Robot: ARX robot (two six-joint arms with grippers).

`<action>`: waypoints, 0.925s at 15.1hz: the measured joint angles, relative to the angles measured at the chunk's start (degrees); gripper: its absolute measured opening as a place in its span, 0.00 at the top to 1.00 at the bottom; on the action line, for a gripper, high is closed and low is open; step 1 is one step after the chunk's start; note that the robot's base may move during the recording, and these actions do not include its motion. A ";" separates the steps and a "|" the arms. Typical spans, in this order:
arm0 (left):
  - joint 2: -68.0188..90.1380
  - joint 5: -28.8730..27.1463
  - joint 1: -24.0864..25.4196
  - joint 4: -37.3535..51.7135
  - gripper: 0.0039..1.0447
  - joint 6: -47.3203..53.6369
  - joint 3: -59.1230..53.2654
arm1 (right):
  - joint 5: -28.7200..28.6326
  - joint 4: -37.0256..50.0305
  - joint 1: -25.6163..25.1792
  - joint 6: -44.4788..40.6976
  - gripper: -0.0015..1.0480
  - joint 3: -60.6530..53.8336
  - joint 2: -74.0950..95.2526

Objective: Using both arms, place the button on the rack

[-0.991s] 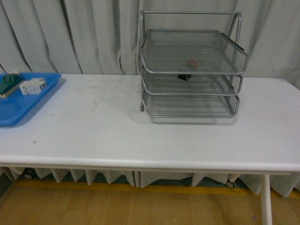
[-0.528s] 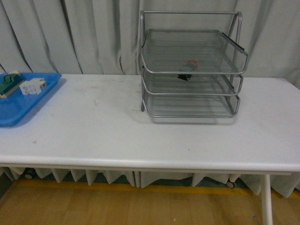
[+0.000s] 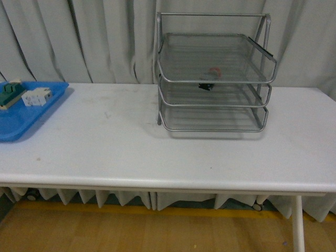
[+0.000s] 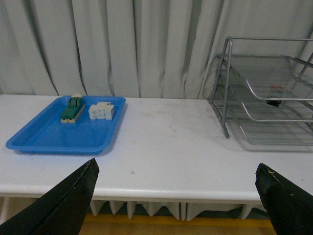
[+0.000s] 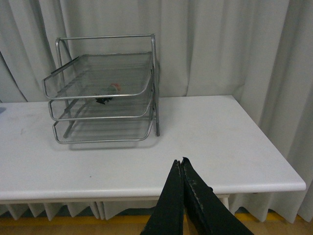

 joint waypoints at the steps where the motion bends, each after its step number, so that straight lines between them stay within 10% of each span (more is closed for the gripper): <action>1: 0.00 0.00 0.00 0.00 0.06 0.00 0.00 | 0.00 -0.02 0.00 -0.11 0.97 0.00 0.00; 9: 0.00 0.00 0.00 0.00 0.06 0.00 0.00 | 0.00 -0.02 0.00 -0.13 0.08 0.00 0.00; 14: 0.00 0.00 0.00 0.00 0.06 0.00 0.00 | 0.00 -0.02 0.00 -0.13 0.06 0.00 0.00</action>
